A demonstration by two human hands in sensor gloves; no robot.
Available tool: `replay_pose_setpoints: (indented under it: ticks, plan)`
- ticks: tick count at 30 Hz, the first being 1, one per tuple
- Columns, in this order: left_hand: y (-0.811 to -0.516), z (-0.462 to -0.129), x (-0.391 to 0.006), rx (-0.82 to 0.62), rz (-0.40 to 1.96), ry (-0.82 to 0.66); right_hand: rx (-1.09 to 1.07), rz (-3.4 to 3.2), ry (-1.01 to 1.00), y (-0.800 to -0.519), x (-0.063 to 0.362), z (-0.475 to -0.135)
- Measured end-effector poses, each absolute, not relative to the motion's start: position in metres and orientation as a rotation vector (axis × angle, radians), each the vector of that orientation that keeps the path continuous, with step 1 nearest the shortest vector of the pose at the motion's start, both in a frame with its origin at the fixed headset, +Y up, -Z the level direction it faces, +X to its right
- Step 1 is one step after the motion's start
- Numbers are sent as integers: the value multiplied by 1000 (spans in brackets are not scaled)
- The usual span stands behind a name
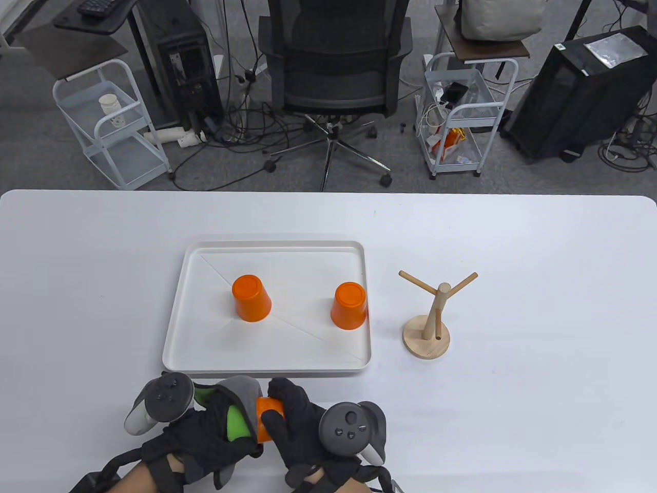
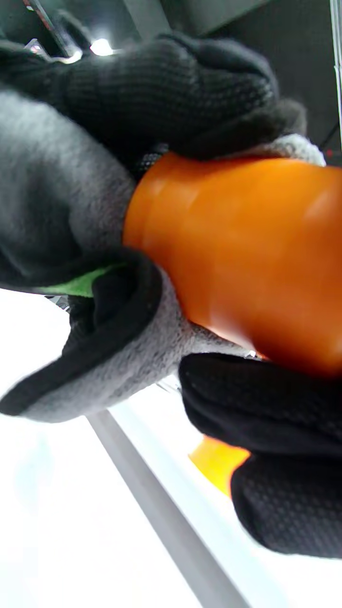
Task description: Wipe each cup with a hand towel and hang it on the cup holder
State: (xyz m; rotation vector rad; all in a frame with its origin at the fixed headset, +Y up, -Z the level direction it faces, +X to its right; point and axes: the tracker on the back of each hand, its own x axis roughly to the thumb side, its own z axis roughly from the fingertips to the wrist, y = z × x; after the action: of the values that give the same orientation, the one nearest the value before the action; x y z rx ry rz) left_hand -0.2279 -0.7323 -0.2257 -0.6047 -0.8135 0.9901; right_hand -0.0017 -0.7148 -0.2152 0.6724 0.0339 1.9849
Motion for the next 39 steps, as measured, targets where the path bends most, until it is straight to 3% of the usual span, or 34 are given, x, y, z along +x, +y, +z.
replay_pose_setpoints:
  ticks: [14,39]
  plan:
    - [-714,-207,-217,-304,515,-908,460,1843,282,-730,7,-222]
    - [-743,-232,-233,-742,1228,-759,889,2037,-105,-710,-7,-208]
